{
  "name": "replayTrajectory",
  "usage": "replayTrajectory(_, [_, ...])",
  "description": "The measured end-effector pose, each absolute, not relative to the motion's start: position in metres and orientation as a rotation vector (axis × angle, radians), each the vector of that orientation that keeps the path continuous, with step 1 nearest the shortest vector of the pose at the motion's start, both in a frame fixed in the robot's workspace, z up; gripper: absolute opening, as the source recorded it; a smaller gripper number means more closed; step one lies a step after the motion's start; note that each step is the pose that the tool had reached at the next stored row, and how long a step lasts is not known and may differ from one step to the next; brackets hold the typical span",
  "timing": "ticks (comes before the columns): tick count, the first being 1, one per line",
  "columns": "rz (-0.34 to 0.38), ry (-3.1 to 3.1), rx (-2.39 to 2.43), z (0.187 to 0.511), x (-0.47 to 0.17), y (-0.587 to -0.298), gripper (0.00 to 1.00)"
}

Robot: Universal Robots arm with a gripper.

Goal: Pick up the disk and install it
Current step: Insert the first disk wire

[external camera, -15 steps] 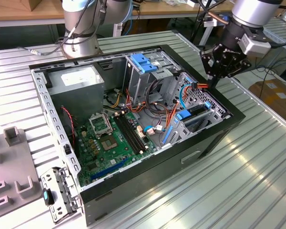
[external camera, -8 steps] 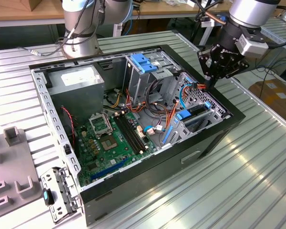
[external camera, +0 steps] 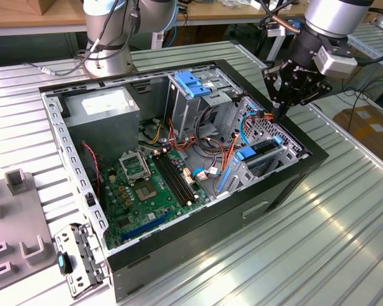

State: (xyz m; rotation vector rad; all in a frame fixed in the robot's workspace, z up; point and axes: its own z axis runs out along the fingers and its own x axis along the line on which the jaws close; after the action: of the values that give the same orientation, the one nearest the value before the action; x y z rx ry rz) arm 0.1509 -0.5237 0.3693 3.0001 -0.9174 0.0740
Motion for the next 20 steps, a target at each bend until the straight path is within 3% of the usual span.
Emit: replayTrajectory(20, [0.074, -1.044, 2.956, 0.368, 0.14, -0.524, 0.16])
